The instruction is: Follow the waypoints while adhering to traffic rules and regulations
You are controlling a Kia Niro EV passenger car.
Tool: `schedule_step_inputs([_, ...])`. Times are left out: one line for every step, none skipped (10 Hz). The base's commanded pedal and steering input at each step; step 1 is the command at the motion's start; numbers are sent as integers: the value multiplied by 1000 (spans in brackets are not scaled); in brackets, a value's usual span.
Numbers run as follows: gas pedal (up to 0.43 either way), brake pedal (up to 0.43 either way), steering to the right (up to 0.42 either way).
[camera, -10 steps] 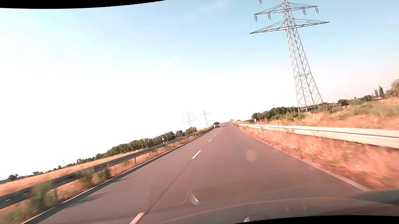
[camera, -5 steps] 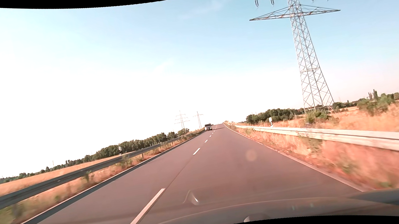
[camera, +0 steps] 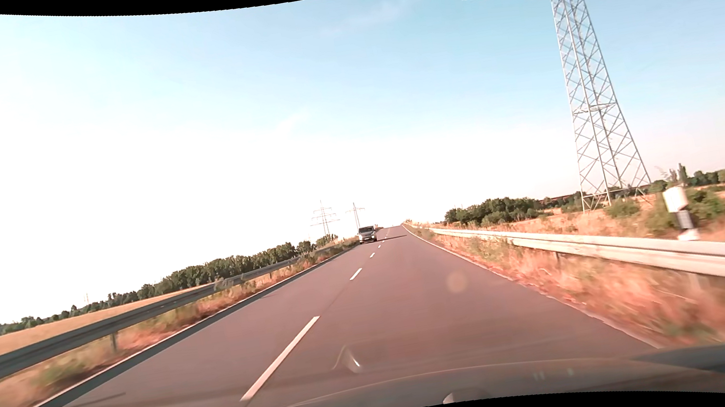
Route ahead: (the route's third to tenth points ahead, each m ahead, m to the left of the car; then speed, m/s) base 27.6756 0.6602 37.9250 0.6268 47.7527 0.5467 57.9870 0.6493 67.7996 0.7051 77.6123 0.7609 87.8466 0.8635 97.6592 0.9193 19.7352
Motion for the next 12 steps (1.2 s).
schedule_step_inputs([311, 0, -3])
schedule_step_inputs([311, 0, -3])
schedule_step_inputs([311, 0, -4])
schedule_step_inputs([299, 0, -4])
schedule_step_inputs([287, 0, -3])
schedule_step_inputs([260, 0, -3])
schedule_step_inputs([228, 0, -3])
schedule_step_inputs([209, 0, -3])
schedule_step_inputs([197, 0, -3])
schedule_step_inputs([177, 0, -2])
schedule_step_inputs([150, 0, -2])
schedule_step_inputs([118, 0, -2])
